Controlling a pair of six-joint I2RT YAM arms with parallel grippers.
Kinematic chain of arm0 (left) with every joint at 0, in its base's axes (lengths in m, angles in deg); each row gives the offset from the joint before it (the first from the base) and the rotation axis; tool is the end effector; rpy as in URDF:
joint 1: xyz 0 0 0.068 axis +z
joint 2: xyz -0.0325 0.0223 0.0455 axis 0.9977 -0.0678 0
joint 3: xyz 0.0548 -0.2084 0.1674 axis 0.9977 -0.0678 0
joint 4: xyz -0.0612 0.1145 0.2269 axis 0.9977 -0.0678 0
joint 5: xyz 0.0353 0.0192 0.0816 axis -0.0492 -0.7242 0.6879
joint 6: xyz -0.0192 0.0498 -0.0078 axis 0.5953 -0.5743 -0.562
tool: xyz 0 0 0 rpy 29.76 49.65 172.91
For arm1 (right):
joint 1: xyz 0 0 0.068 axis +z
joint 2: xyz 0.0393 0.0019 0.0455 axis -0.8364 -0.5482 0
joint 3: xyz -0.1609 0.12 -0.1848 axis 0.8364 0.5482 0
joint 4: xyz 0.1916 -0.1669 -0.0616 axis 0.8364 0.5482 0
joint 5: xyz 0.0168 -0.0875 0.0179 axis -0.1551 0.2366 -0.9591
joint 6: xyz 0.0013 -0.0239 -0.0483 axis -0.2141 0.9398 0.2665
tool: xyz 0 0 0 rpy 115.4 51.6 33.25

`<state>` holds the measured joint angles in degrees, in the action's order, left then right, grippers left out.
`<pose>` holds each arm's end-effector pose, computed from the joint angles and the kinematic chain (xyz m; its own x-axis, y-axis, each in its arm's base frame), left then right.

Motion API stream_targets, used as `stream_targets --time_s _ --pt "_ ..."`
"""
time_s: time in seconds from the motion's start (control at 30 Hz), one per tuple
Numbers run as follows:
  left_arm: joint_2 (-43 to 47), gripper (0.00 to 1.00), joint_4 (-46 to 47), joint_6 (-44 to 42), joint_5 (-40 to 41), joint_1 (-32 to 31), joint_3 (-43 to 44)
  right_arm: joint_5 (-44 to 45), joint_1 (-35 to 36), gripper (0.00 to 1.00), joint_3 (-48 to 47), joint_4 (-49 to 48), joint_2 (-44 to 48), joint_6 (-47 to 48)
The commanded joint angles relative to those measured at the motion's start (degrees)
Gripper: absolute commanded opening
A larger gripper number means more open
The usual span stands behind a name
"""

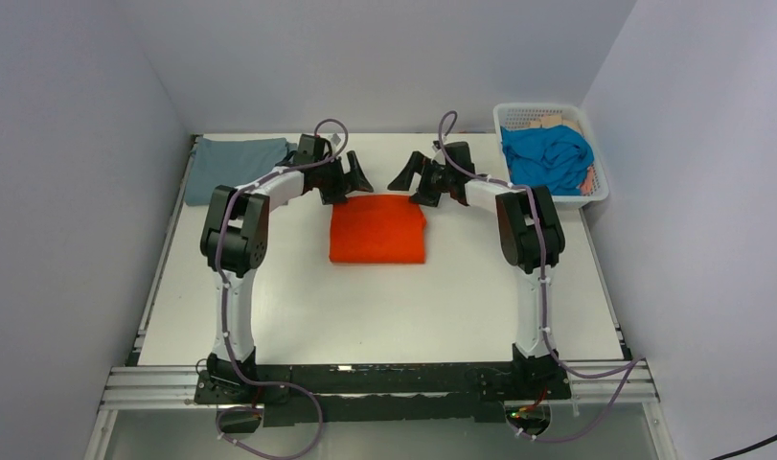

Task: Fold and stack the t-shirts
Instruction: Fold the long partially folded tshirt into a neat square

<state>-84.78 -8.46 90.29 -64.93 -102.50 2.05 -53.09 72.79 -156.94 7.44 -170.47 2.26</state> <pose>0.4587 -0.1510 0.1770 -0.8660 -0.2665 -0.4231 0.0835 0.7572 -0.6479 0.4570 0.1517 0.1469 -0.8636 0.2982 -0.4066 -0.1387 0.6347 0.7602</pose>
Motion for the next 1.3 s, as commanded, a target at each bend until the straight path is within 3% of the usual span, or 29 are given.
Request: stream_targets --time_s 0.0,0.2,0.37,0.47,0.63,0.83,0.9,1.1,1.27 --pt "-1.47 0.99 1.36 0.24 -1.26 0.29 -2.11 0.81 -0.2 1.0 -0.53 -1.45 -2.02 -0.58" --pt "0.14 0.99 -0.7 -1.2 -0.22 1.05 -1.02 1.86 -0.49 1.0 -6.83 7.03 -2.7 3.53" --pt "8.78 1.0 -6.28 -5.13 5.53 1.2 3.95 6.66 -0.41 1.0 -8.79 12.5 6.39 7.2" --pt "16.8 0.99 -3.24 -4.66 6.77 1.09 -2.01 5.64 0.0 1.0 -1.67 8.34 14.44 5.47" --pt "25.02 0.99 5.27 -1.29 -0.12 -0.59 -16.0 -2.25 1.81 1.0 16.29 -9.21 23.64 -3.66" --pt "23.49 1.0 20.96 6.42 -9.0 -2.71 -28.81 -5.96 3.75 1.0 24.01 -22.16 19.97 -9.86" --pt "21.62 0.99 21.06 6.38 -9.29 -2.91 -31.69 -6.77 3.36 1.0 26.99 -26.44 17.38 -12.14" --pt "18.43 0.99 19.86 4.72 -6.82 -2.25 -38.65 -2.61 1.85 1.0 32.65 -24.23 11.93 -8.59" --pt "21.54 0.99 17.95 3.14 -3.17 -1.29 -42.0 -1.64 0.32 1.0 35.96 -23.03 13.52 -7.29"
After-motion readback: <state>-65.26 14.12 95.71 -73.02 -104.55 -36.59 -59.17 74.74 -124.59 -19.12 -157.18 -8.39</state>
